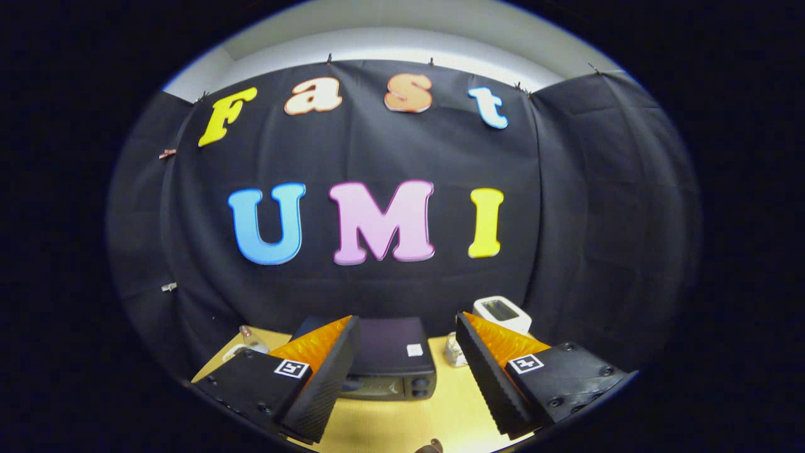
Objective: Open the toaster oven, put the food inside, and close the toaster oven door.
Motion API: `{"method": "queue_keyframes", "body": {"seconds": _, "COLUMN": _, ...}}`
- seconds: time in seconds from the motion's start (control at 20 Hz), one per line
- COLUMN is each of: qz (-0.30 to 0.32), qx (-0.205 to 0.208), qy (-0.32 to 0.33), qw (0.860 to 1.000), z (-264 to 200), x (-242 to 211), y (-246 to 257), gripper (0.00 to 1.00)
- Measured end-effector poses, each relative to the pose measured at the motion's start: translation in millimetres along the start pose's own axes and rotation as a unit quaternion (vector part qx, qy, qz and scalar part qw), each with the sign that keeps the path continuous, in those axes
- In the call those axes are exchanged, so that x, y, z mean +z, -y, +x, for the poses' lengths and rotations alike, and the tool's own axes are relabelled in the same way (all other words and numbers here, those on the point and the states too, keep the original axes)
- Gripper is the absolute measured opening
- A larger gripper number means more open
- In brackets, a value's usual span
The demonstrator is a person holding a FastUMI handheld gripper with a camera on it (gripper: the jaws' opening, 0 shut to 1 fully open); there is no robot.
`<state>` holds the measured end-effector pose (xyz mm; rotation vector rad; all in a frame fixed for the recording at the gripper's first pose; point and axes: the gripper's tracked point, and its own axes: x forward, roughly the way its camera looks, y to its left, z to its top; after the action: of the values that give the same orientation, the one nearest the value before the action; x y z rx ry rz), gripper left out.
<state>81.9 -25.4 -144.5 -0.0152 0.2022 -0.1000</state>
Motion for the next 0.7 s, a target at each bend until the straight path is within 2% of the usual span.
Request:
{"method": "queue_keyframes", "body": {"seconds": 0.15, "qz": 0.005, "qx": 0.005, "qy": 0.052, "qw": 0.999, "z": -14.4, "x": 51.0, "y": 4.2, "gripper": 0.99}}
{"method": "queue_keyframes", "body": {"seconds": 0.25, "qz": 0.006, "qx": 0.007, "qy": 0.066, "qw": 0.998, "z": -22.6, "x": 68.0, "y": 9.8, "gripper": 0.98}}
{"method": "queue_keyframes", "body": {"seconds": 0.5, "qz": -0.016, "qx": -0.010, "qy": 0.073, "qw": 0.997, "z": -31.6, "x": 80.4, "y": 28.3, "gripper": 0.98}}
{"method": "queue_keyframes", "body": {"seconds": 0.7, "qz": -0.006, "qx": -0.007, "qy": 0.071, "qw": 0.997, "z": -32.8, "x": 85.9, "y": 31.6, "gripper": 0.98}}
